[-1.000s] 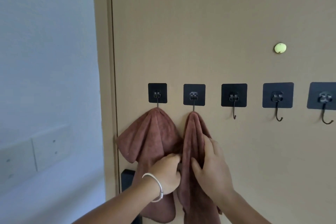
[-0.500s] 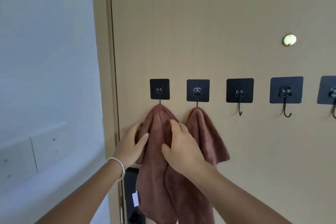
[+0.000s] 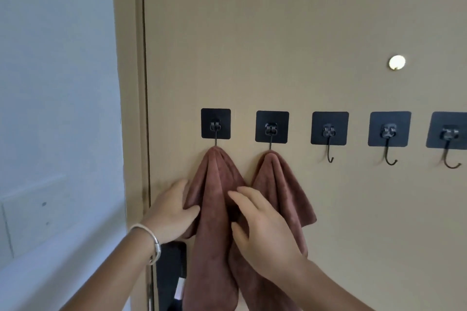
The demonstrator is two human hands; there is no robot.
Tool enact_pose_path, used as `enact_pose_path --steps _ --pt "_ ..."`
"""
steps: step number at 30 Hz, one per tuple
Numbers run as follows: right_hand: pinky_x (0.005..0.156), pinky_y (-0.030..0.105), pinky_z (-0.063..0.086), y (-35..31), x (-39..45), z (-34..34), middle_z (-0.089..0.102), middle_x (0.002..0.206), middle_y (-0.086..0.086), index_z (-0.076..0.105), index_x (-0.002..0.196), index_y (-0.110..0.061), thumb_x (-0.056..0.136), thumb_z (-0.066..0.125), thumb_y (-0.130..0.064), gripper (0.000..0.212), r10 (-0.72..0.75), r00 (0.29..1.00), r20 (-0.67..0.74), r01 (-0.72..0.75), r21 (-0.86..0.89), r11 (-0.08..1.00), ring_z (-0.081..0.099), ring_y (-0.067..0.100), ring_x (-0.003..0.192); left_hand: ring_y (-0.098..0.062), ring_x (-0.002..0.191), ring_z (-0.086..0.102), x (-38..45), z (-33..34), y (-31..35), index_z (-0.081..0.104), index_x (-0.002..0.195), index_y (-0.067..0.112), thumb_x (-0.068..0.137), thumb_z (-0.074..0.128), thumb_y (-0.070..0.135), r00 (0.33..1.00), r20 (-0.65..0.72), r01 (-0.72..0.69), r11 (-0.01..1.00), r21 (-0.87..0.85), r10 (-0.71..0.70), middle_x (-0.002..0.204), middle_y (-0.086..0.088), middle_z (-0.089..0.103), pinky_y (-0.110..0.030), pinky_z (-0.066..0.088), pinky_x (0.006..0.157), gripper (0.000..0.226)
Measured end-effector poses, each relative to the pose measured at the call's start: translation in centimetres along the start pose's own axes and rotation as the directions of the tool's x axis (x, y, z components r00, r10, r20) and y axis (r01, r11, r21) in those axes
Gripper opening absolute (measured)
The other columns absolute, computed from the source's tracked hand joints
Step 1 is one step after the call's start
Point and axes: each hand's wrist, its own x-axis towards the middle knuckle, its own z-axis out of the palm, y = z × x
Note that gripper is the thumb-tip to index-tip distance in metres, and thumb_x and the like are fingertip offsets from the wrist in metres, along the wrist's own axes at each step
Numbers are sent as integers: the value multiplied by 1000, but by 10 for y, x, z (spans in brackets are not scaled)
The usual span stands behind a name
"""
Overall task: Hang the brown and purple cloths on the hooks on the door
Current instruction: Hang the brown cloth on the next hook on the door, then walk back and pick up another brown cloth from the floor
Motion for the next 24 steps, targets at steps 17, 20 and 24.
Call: enact_pose_path --steps 17,20,24 --pt "114 41 27 58 -121 -126 38 146 -6 38 141 -32 86 58 -43 59 357 877 -321 -461 -358 812 23 15 141 -25 145 13 -66 109 161 27 148 29 87 23 66 794 94 -599 744 298 601 155 -5 26 -53 19 114 71" --pt "115 41 25 53 -144 -132 33 148 -9 33 142 -35 87 55 -47 61 443 820 -362 -564 -375 736 15 12 142 -21 146 -3 -70 128 170 11 150 36 85 15 70 731 137 -680 699 220 669 159 0 11 -48 6 117 74" --pt "117 40 20 37 -174 -137 29 150 -9 28 142 -38 86 53 -52 63 543 709 -449 -703 -403 586 12 12 143 -17 144 -14 -76 147 181 0 149 39 86 13 70 611 168 -791 596 134 773 159 3 1 -44 -2 116 71"
